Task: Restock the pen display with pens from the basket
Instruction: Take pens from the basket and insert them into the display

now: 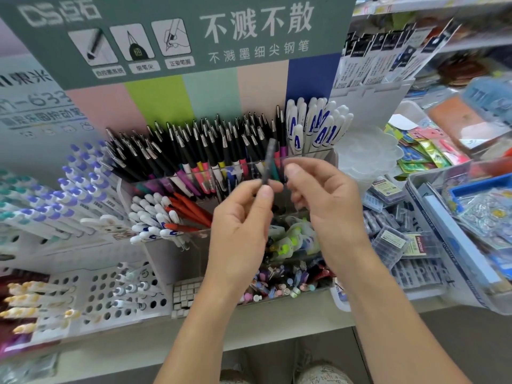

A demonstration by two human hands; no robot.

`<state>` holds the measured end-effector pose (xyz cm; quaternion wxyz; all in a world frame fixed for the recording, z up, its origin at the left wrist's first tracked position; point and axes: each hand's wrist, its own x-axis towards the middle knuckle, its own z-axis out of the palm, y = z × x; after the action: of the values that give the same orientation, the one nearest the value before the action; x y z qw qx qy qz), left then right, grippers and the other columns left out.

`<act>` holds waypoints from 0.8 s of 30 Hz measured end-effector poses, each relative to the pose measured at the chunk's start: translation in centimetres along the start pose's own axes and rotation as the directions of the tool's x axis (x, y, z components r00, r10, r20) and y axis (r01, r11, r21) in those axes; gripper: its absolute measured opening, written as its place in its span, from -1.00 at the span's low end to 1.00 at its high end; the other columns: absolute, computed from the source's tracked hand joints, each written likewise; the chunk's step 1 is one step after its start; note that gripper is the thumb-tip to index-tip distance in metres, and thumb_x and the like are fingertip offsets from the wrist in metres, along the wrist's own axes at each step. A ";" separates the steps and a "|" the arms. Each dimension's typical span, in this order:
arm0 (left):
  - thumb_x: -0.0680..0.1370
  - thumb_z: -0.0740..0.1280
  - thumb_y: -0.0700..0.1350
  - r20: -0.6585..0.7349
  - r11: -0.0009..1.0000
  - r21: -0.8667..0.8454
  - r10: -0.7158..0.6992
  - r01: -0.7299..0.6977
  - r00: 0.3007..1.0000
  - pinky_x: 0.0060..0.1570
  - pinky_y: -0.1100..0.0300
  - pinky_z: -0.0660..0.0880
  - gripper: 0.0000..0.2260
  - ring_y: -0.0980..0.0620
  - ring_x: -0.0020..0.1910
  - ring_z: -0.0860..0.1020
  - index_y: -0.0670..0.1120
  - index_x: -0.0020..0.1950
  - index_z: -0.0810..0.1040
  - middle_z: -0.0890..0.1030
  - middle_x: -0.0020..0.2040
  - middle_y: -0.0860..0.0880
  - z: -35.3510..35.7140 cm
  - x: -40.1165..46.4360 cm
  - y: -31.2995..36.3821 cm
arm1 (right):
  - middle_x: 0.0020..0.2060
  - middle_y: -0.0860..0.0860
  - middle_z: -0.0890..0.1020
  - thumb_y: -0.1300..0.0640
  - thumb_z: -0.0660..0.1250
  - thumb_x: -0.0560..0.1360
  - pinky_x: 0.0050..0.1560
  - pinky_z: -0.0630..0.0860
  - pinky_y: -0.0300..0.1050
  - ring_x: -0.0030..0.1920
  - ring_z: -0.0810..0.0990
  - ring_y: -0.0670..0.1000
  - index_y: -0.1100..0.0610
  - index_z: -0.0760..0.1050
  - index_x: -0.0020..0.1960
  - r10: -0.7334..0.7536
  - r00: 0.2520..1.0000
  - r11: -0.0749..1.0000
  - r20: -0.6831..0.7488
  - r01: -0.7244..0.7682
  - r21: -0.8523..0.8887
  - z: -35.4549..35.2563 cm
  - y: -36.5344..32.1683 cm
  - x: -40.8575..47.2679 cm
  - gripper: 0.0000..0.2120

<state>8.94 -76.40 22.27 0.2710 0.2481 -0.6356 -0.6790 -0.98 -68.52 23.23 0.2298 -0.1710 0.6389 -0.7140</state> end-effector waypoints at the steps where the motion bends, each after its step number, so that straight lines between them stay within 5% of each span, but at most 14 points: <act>1: 0.66 0.23 -0.06 0.054 0.998 0.054 0.012 -0.015 0.998 -0.52 0.34 0.21 -0.82 0.18 -0.52 0.25 0.04 0.04 0.64 0.38 -0.45 0.10 0.1 0.0 0.0 | -0.21 0.13 0.69 0.19 0.46 0.51 -0.20 0.53 -0.31 -0.21 0.60 -0.09 0.11 0.68 0.00 0.005 0.995 0.998 0.096 0.002 -0.069 -0.3 -0.6 -0.1 -0.92; 3: 0.64 0.26 -0.05 0.108 0.991 0.131 0.011 -0.026 0.994 -0.49 0.35 0.24 -0.84 0.21 -0.52 0.30 0.10 -0.02 0.63 0.43 -0.46 0.16 0.3 -0.1 -0.1 | -0.30 0.07 0.69 0.23 0.46 0.50 -0.26 0.51 -0.36 -0.29 0.60 -0.15 0.19 0.69 -0.02 0.023 0.983 0.997 0.182 -0.010 -0.073 -0.4 -0.8 -0.4 -0.92; 6: 0.63 0.33 -0.12 0.077 0.980 0.192 0.033 -0.047 0.996 -0.43 0.35 0.36 -0.88 0.20 -0.45 0.45 -0.02 -0.07 0.63 0.56 -0.36 0.13 -0.1 -0.2 0.0 | -0.40 -0.06 0.61 0.20 0.42 0.52 -0.38 0.44 -0.35 -0.39 0.51 -0.16 0.22 0.70 -0.03 0.012 0.994 0.999 0.108 -0.016 0.043 -0.6 -0.5 -0.3 -0.89; 9: 0.61 0.33 -0.11 -0.206 0.969 0.244 0.085 -0.033 0.975 -0.36 0.25 0.48 -0.87 0.07 -0.31 0.60 -0.07 -0.10 0.64 0.65 -0.26 0.02 -1.7 0.1 -0.2 | -0.28 0.02 0.65 0.04 0.41 0.49 -0.35 0.50 -0.26 -0.33 0.55 -0.06 0.09 0.70 -0.06 -0.103 0.994 0.989 -0.045 0.107 0.103 -2.1 -0.5 0.6 -0.85; 12: 0.60 0.24 -0.22 -0.375 0.965 0.222 -0.048 0.140 0.926 -0.33 0.14 0.55 -0.79 -0.02 -0.25 0.65 -0.08 -0.17 0.61 0.66 -0.25 -0.02 -2.9 0.6 -0.8 | -0.15 0.02 0.68 0.15 0.39 0.59 -0.25 0.59 -0.20 -0.23 0.64 -0.04 0.05 0.64 0.03 -0.343 0.938 0.916 -0.049 0.322 -0.238 -3.3 -0.2 1.6 -0.93; 15: 0.59 0.16 -0.30 -0.266 0.868 0.432 -0.137 0.245 0.954 -0.07 0.06 0.63 -0.70 0.12 -0.10 0.65 -0.01 -0.04 0.64 0.68 -0.10 0.09 -2.5 0.4 -2.0 | -0.11 -0.08 0.69 0.20 0.43 0.56 -0.08 0.63 -0.16 -0.13 0.65 -0.10 -0.05 0.62 0.06 -0.328 0.940 0.793 0.089 0.325 -0.515 -3.1 1.8 1.8 -0.83; 20: 0.54 0.12 -0.38 -0.117 0.763 0.615 -0.161 0.199 0.980 0.26 0.06 0.51 -0.54 0.06 0.16 0.60 -0.03 0.26 0.64 0.63 0.11 0.10 -1.8 0.0 -2.7 | -0.11 -0.12 0.71 0.22 0.47 0.51 0.03 0.58 -0.26 -0.13 0.64 -0.23 0.10 0.69 0.15 -0.201 0.970 0.759 0.139 0.244 -0.603 -1.7 5.1 1.9 -0.79; 24: 0.52 0.11 -0.41 -0.068 0.749 0.639 -0.169 0.173 0.983 0.31 0.06 0.48 -0.46 0.01 0.22 0.53 0.02 0.36 0.56 0.53 0.19 0.14 -2.2 0.3 -3.4 | -0.02 0.04 0.74 0.19 0.39 0.58 0.13 0.59 -0.03 -0.01 0.68 0.00 0.12 0.70 0.15 -0.169 0.972 0.706 0.162 0.234 -0.668 -0.8 5.3 2.3 -0.82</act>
<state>10.11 -78.05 18.69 0.1083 0.3849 -0.8031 -0.4417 -2.74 -69.57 17.79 0.0996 -0.3434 0.8229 -0.4416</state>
